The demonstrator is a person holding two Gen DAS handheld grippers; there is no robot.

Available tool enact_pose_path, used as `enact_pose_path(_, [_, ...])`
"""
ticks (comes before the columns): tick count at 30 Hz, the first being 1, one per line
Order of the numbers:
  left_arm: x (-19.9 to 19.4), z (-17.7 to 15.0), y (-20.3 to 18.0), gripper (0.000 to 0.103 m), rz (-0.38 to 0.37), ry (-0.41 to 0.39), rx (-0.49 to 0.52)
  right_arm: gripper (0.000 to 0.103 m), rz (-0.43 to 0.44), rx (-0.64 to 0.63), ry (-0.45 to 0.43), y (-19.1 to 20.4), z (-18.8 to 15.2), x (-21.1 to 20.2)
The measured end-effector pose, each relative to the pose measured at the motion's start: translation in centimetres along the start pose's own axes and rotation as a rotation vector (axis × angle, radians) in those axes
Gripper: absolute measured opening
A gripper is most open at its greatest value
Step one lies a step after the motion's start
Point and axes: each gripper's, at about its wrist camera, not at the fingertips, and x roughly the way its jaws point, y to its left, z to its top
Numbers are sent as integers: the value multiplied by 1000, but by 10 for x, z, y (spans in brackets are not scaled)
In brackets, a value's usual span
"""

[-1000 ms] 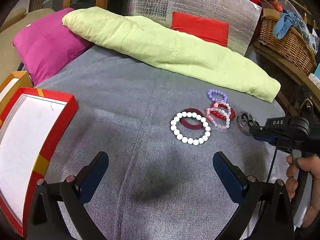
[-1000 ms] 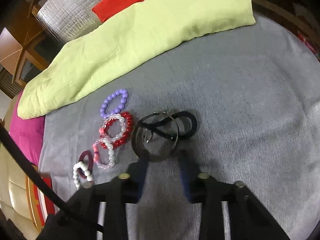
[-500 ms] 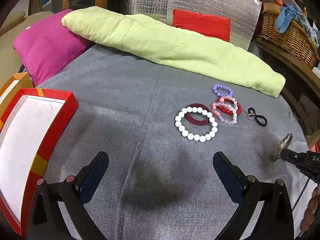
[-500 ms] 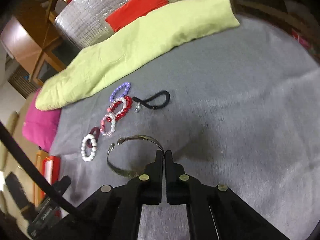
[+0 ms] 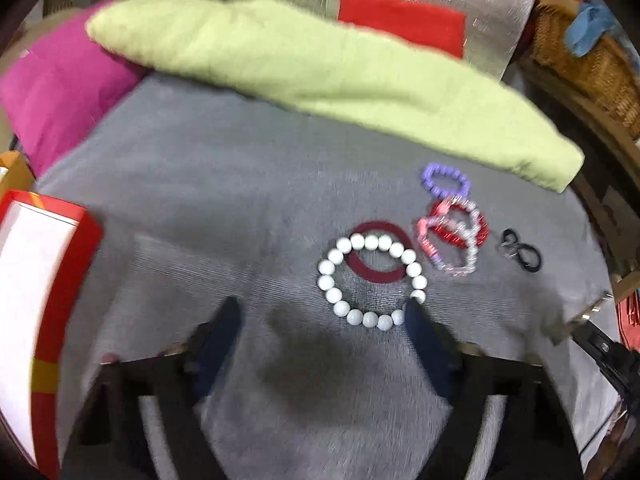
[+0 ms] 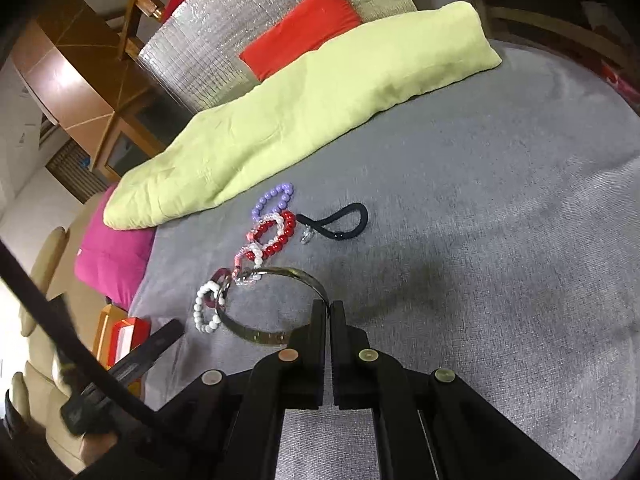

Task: Organize jewelry
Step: 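Grasp the white bead bracelet with the left tool while the right tool holds the silver bangle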

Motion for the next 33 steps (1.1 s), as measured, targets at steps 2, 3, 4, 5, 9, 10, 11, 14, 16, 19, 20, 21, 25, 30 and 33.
enact_pose_path(2, [15, 4, -4, 28, 5, 56, 2, 2, 8, 10, 1, -2, 1, 0])
enact_pose_path(3, [17, 4, -8, 17, 35, 47, 23, 2, 13, 13, 1, -3, 1, -1])
enact_pose_path(4, [18, 5, -12, 9, 56, 40, 53, 2, 18, 16, 2, -3, 1, -1])
enact_pose_path(5, [17, 4, -14, 9, 56, 45, 67, 2, 23, 17, 1, -4, 2, -1])
enact_pose_path(9, [-1, -7, -15, 9, 33, 10, 96, 2, 41, 18, -7, -3, 3, -4])
enact_pose_path(10, [-8, -12, -15, 9, 27, -3, 108, 2, 44, 18, -10, -2, 3, -5])
enact_pose_path(11, [-16, -19, -15, 9, 18, -16, 118, 2, 50, 18, -13, -1, 3, -6])
enact_pose_path(14, [-35, -26, -10, 9, -4, -39, 117, 2, 57, 11, -20, 1, 3, -8])
enact_pose_path(16, [-51, -32, -8, 9, -11, -63, 117, 2, 66, 4, -23, 3, 2, -10])
enact_pose_path(19, [-69, -36, -4, 9, -25, -98, 115, 2, 74, -9, -24, 5, 0, -12])
enact_pose_path(20, [-76, -40, -1, 9, -27, -111, 114, 2, 76, -16, -25, 7, -1, -13])
enact_pose_path(21, [-79, -42, 2, 9, -30, -118, 112, 2, 78, -20, -27, 9, -1, -14])
enact_pose_path(25, [-97, -46, 7, 9, -19, -143, 119, 2, 85, -39, -27, 14, -2, -15])
enact_pose_path(30, [-113, -44, 15, 9, -4, -167, 100, 2, 96, -56, -21, 17, -2, -15])
enact_pose_path(33, [-126, -43, 22, 9, -19, -180, 80, 2, 98, -64, -20, 19, -4, -16])
